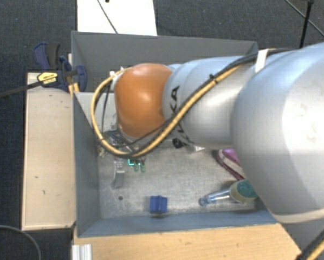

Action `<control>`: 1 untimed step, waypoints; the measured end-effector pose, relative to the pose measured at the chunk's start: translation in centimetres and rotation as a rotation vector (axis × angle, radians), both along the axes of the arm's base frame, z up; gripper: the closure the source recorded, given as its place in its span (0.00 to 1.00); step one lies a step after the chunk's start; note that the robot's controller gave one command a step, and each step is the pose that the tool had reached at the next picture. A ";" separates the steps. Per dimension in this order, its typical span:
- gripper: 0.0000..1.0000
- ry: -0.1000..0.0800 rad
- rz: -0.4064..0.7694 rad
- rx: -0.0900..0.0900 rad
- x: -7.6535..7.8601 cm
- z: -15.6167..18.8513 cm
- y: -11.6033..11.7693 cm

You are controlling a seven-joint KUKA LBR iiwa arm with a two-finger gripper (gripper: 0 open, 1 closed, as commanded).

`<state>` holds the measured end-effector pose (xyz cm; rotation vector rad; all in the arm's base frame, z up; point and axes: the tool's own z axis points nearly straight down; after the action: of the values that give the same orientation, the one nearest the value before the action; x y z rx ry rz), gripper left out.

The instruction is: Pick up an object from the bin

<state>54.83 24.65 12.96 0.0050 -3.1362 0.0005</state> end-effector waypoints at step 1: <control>0.00 -0.005 -0.095 -0.001 4.2 -6.2 -3.1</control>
Offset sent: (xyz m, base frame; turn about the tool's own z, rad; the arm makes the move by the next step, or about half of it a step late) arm 0.0413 -0.0282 -0.0596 0.0945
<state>59.02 21.58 6.72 -0.1441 -3.1384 0.0022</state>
